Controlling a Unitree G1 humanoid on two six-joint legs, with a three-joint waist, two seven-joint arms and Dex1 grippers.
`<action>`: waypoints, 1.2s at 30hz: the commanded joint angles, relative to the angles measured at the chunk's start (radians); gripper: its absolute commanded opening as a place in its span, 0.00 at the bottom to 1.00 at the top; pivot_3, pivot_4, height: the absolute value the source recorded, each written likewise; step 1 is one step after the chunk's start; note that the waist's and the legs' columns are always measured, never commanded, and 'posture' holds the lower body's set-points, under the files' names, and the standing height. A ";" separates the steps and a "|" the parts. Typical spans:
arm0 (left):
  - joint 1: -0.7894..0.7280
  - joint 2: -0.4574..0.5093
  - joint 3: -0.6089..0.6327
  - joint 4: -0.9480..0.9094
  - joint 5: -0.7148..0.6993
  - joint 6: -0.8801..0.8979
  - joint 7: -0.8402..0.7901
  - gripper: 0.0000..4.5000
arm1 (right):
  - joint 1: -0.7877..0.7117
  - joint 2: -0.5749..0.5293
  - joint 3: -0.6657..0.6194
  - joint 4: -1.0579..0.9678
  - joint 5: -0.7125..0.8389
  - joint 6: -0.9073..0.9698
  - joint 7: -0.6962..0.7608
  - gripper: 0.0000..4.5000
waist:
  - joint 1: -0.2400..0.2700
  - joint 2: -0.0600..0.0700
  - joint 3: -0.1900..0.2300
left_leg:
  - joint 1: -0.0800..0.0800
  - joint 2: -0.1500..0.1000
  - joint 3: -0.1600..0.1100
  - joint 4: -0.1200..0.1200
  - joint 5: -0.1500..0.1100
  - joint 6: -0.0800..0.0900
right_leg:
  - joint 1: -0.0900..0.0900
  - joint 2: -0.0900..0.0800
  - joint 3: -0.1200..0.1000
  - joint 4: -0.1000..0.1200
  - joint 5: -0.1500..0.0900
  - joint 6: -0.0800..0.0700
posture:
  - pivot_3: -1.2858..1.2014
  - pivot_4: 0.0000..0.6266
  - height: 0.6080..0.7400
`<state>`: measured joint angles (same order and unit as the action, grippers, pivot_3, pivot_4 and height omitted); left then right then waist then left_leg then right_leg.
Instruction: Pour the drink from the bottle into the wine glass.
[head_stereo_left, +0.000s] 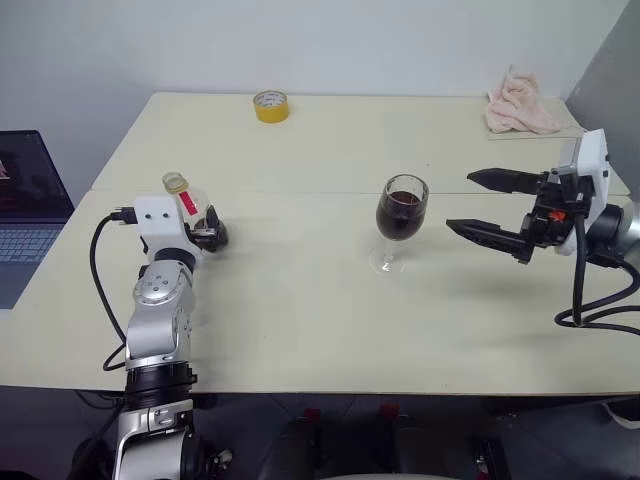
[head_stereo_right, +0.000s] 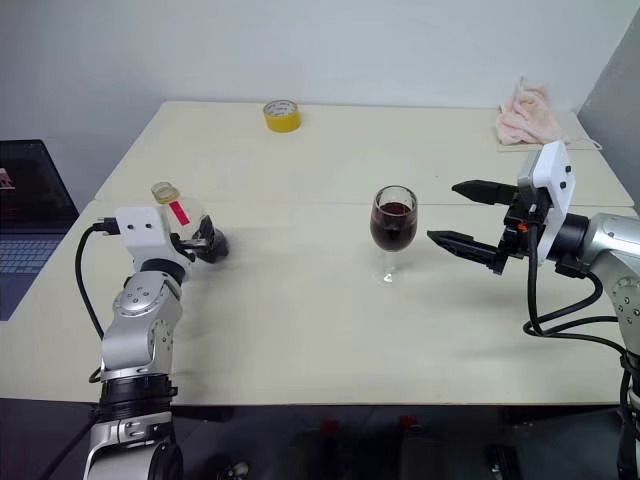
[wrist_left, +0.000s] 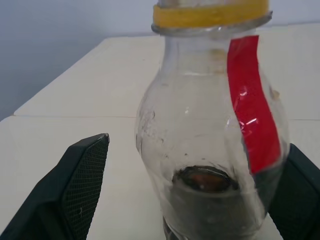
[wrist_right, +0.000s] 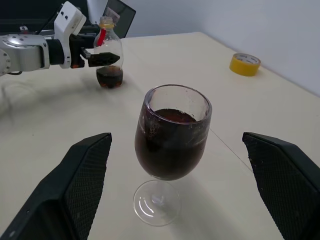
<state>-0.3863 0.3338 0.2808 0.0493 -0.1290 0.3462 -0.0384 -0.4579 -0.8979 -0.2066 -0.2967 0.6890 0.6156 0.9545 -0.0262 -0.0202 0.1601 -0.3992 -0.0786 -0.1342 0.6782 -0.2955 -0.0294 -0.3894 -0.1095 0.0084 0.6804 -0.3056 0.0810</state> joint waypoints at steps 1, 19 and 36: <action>0.013 0.031 0.016 -0.081 -0.010 0.018 -0.023 1.00 | -0.032 -0.002 -0.011 -0.001 -0.002 -0.026 0.016 1.00 | -0.001 0.000 0.000 | 0.000 0.000 0.000 0.000 0.000 0.000 | 0.000 0.000 0.000 0.000 0.000 0.000 | 0.52 0.24 1.00; 0.064 0.165 0.034 -0.232 -0.138 0.140 -0.248 1.00 | -0.086 -0.011 0.017 0.103 -0.062 -0.077 0.076 1.00 | -0.001 0.000 0.000 | 0.000 0.000 0.000 -0.001 0.000 0.000 | 0.000 0.000 0.000 0.000 0.000 0.000 | 0.52 0.24 1.00; 0.030 0.482 0.138 -0.239 -0.311 0.170 -0.592 1.00 | -0.093 -0.023 0.010 0.147 -0.103 -0.097 0.112 1.00 | -0.002 0.001 0.000 | 0.000 0.001 0.000 -0.002 0.000 0.000 | -0.001 0.000 0.001 -0.001 0.000 0.000 | 0.52 0.24 1.00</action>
<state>-0.3311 0.7837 0.3821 -0.1710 -0.4126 0.5196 -0.5957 -0.5323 -0.8998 -0.1725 -0.1470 0.5893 0.5399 1.0566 -0.0281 -0.0195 0.1605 -0.3990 -0.0776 -0.1343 0.6761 -0.2956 -0.0295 -0.3899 -0.1090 0.0092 0.6792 -0.3057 0.0808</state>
